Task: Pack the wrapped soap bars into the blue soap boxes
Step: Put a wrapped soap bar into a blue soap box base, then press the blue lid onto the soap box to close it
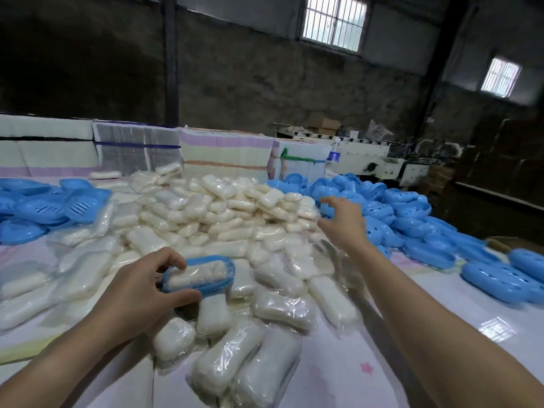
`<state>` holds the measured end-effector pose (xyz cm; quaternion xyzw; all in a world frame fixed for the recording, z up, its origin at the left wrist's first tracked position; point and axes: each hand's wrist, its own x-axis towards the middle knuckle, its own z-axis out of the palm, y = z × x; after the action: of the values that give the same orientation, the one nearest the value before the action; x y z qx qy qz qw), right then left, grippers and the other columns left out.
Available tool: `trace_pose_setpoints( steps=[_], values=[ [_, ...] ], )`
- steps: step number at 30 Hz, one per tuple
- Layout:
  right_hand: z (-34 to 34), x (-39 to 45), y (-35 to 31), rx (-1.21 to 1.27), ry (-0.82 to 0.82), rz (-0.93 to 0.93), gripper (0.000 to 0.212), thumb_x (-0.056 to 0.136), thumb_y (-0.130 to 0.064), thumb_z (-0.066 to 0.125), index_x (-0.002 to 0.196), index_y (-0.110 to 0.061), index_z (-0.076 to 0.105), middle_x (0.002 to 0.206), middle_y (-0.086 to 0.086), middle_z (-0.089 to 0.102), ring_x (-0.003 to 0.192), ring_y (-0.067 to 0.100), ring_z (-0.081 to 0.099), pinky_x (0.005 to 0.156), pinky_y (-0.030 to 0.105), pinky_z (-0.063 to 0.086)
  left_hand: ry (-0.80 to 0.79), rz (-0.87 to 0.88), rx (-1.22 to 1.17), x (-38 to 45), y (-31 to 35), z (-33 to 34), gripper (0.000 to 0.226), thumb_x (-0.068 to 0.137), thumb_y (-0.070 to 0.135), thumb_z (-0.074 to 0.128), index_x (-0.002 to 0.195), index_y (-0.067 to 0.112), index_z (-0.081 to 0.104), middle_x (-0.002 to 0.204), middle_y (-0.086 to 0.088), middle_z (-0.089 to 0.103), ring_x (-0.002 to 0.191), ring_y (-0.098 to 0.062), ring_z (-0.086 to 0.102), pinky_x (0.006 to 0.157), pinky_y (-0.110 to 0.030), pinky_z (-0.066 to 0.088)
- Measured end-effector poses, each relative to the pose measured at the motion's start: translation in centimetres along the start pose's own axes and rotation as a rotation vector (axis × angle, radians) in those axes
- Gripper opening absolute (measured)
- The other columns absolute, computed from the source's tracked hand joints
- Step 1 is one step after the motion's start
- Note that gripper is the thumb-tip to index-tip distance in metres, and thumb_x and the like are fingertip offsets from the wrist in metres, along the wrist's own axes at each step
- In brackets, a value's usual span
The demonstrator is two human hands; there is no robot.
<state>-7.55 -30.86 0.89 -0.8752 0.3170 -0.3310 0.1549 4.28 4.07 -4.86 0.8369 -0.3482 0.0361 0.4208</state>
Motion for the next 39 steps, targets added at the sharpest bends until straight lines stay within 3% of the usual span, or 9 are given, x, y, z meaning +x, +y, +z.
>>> trace_pose_setpoints(
  steps=[2,6,10,14,18,22,26,29,39],
  values=[
    [-1.3,1.7,4.0,-0.316,-0.055,0.115,0.059,0.085,-0.026,0.06,0.141,-0.031,0.045,0.141,0.005,0.048,0.13,0.031,0.037,0.1,0.048,0.041,-0.001,0.007,0.001,0.1,0.0,0.1,0.04,0.06,0.039,0.093,0.083,0.041,0.06,0.089,0.018,0.066,0.074,0.001,0.061,0.054,-0.014,0.04],
    [-1.9,2.7,9.1,-0.428,-0.242,0.294,0.064,0.089,-0.047,0.057,0.146,-0.031,0.033,0.145,0.009,0.043,0.134,0.037,0.034,0.101,0.052,0.038,0.002,0.017,-0.006,0.2,-0.4,0.2,0.042,0.058,0.038,0.094,0.082,0.045,0.061,0.088,0.018,0.067,0.075,0.0,0.063,0.058,-0.022,0.046],
    [-0.9,2.4,10.3,-0.524,-0.185,0.254,0.052,0.088,-0.051,0.055,0.134,-0.028,0.044,0.137,0.01,0.049,0.127,0.036,0.038,0.099,0.051,0.04,0.016,0.015,0.006,0.4,-1.1,0.3,0.051,0.052,0.042,0.095,0.09,0.049,0.061,0.082,0.019,0.071,0.069,0.002,0.066,0.06,-0.026,0.049],
    [-0.4,1.9,9.8,-0.512,-0.099,0.24,0.058,0.086,-0.05,0.061,0.133,-0.022,0.042,0.134,0.013,0.047,0.124,0.036,0.041,0.101,0.048,0.038,-0.011,-0.001,-0.014,0.4,-1.5,0.1,0.058,0.048,0.047,0.093,0.099,0.049,0.064,0.09,0.031,0.068,0.07,0.008,0.067,0.058,-0.015,0.051],
    [-1.0,1.5,8.8,-0.4,0.069,0.154,0.061,0.08,-0.053,0.067,0.126,-0.019,0.048,0.122,0.011,0.052,0.113,0.031,0.046,0.092,0.042,0.043,-0.024,-0.002,-0.068,0.3,-1.3,0.0,0.068,0.04,0.063,0.09,0.101,0.048,0.065,0.09,0.032,0.068,0.067,0.005,0.069,0.059,-0.017,0.052],
    [-0.9,0.6,4.1,-0.068,0.121,0.003,0.058,0.076,-0.047,0.073,0.126,-0.023,0.053,0.117,0.003,0.053,0.107,0.021,0.047,0.093,0.035,0.043,-0.03,0.021,-0.122,0.2,-1.1,0.1,0.064,0.043,0.053,0.091,0.1,0.045,0.065,0.088,0.024,0.072,0.066,-0.002,0.072,0.062,-0.021,0.053],
    [0.0,-2.2,-3.6,0.412,-0.115,-0.137,0.062,0.07,-0.043,0.079,0.126,-0.032,0.054,0.111,-0.008,0.057,0.1,0.01,0.058,0.087,0.032,0.051,-0.047,0.021,-0.214,0.2,-0.5,-0.2,0.068,0.035,0.059,0.082,0.099,0.05,0.06,0.096,0.021,0.07,0.076,-0.001,0.071,0.072,-0.024,0.055],
    [1.1,-4.8,-8.6,0.592,-0.372,-0.279,0.067,0.068,-0.043,0.08,0.128,-0.041,0.053,0.102,-0.016,0.06,0.088,-0.003,0.06,0.074,0.016,0.049,-0.08,-0.005,-0.273,0.3,-0.3,-0.7,0.069,0.036,0.048,0.088,0.097,0.054,0.055,0.105,0.01,0.068,0.084,-0.003,0.071,0.077,-0.03,0.056],
    [4.8,-8.4,-9.4,0.594,-0.572,-0.53,0.056,0.077,-0.026,0.08,0.129,-0.032,0.059,0.126,-0.008,0.058,0.11,0.0,0.052,0.082,0.007,0.04,-0.065,-0.044,-0.41,0.6,0.1,-0.7,0.071,0.035,0.033,0.09,0.095,0.052,0.057,0.104,-0.001,0.069,0.086,-0.012,0.072,0.073,-0.031,0.061]
  ],
)
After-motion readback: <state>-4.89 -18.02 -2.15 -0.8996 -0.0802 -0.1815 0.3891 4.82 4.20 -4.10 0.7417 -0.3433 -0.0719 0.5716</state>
